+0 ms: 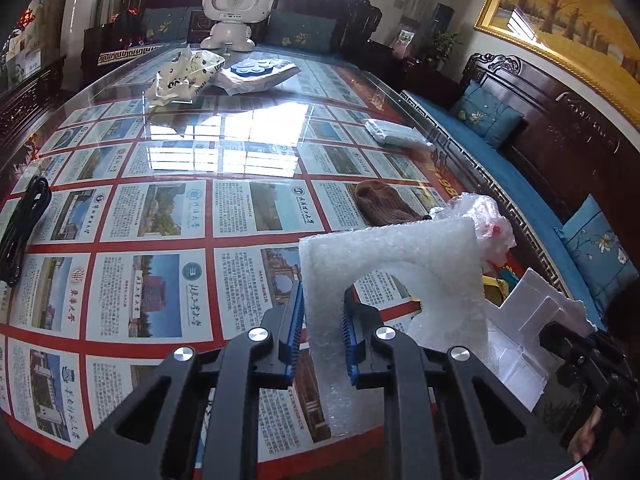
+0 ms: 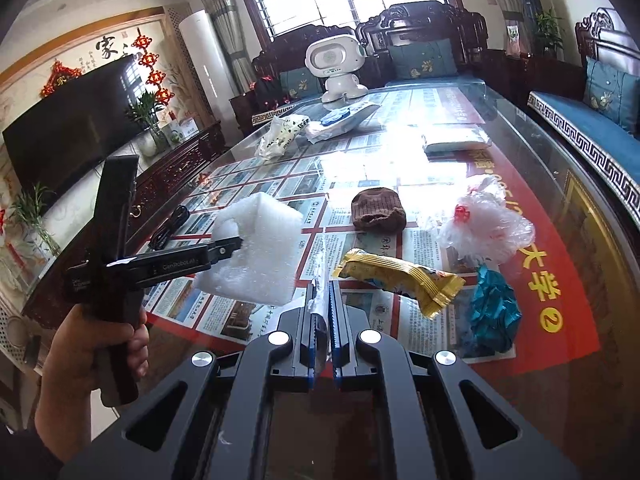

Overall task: Collect trash
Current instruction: 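Grasp white foam block with left tool and lift while right tool holds packaging, then carry both items over yellow bin and open both tools to drop them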

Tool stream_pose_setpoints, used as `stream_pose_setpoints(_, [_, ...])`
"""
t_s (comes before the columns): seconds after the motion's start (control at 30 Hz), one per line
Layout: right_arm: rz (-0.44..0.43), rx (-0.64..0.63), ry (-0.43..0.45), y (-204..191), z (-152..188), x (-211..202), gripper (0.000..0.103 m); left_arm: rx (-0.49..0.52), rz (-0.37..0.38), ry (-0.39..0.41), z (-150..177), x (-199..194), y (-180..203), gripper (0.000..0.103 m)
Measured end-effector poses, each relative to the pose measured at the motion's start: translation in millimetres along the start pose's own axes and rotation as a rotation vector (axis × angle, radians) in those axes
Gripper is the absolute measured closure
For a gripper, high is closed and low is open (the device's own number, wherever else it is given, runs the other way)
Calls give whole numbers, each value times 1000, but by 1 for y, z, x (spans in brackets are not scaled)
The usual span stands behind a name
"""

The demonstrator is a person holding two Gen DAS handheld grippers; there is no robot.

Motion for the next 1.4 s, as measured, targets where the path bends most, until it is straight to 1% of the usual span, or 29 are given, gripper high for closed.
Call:
stream_pose_setpoints(0.07, [3,3,5,0,4,-9,96,13,-18,11,5,-9,2,84])
stream_pose_setpoints(0.13, [12,4,11,0,7,-18,96,26,-7,20,12,-20,6,84])
stream_pose_setpoints(0.23, [12,7,23,-4,15,-35,96,81,-4,31,31,-38,24,84])
stream_pose_setpoints(0.4, [32,-1,54,-12,37,-73,96,157,23,41,72,-70,54,84])
stream_pose_setpoints(0.63, [62,-15,84,-24,79,-129,96,186,53,63,126,-121,70,84])
stream_pose_setpoints(0.77, [52,-25,86,-34,114,-160,96,210,85,64,163,-145,79,84])
stream_pose_setpoints(0.9, [49,-35,64,-46,164,-182,96,229,97,52,206,-160,86,84])
stream_pose_setpoints(1.03, [52,-38,23,-54,206,-189,96,242,109,27,247,-165,90,84])
stream_pose_setpoints(1.17, [47,-25,-10,-61,243,-190,96,244,126,4,277,-167,94,84])
stream_pose_setpoints(1.23, [47,-15,-27,-62,257,-188,94,245,129,-4,287,-168,95,84])
stream_pose_setpoints(1.27, [51,-13,-45,-62,263,-186,90,245,131,-8,292,-168,95,84])
stream_pose_setpoints(1.3, [56,-9,-47,-62,268,-185,82,248,133,-13,297,-168,95,84])
stream_pose_setpoints(1.37, [58,-1,-56,-61,275,-185,74,259,132,-26,307,-169,97,84])
stream_pose_setpoints(1.4, [54,5,-56,-61,278,-185,73,262,132,-31,311,-169,98,84])
Point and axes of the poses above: each gripper's, at about its wrist camera, not at the fingertips, and x roughly the way its jaws point, y to its right, z to its underside, the point moved 5 cm from there along x, roughly the way its jaws point, and after that the axes turned 7 degrees about -y, right-handed, at the moved point
